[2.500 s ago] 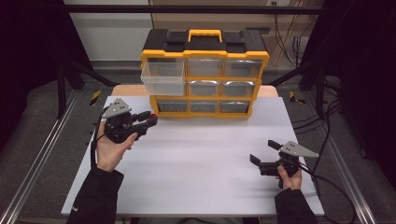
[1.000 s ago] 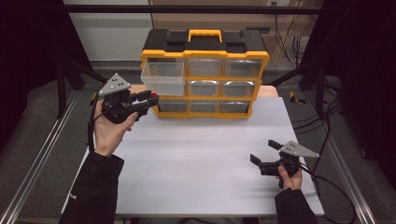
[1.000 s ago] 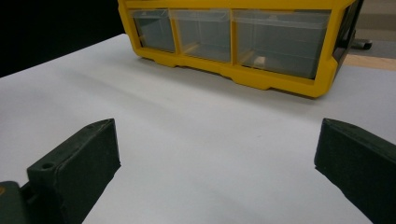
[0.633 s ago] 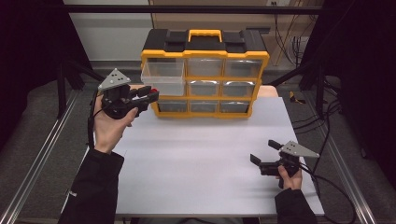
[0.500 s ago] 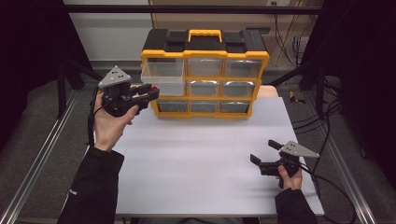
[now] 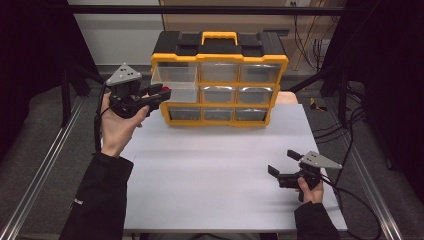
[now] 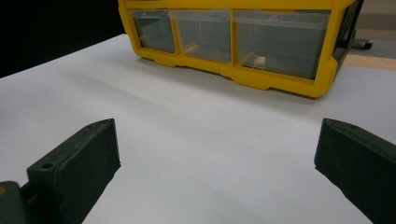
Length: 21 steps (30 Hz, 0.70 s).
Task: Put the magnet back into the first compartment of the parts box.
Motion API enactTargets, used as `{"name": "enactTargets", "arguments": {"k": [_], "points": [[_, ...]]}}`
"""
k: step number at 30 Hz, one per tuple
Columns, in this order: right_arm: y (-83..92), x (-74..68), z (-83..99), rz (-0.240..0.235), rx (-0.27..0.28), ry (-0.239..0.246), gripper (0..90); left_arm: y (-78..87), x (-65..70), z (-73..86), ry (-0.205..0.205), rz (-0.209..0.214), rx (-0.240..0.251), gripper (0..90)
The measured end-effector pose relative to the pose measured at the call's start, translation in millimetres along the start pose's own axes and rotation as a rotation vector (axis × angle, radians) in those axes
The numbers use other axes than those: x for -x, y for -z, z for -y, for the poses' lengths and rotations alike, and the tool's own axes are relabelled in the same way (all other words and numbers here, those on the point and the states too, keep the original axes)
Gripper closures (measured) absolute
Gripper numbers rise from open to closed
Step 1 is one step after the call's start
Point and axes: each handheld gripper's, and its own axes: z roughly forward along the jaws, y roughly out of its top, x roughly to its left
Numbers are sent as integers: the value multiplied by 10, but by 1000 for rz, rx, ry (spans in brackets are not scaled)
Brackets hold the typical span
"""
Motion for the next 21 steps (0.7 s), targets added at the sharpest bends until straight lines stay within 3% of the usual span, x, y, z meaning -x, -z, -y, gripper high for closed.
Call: {"name": "enactTargets", "arguments": {"k": [21], "points": [[1, 2, -2, -2, 2, 0, 4, -136, -39, -207, 13, -30, -13, 625]]}}
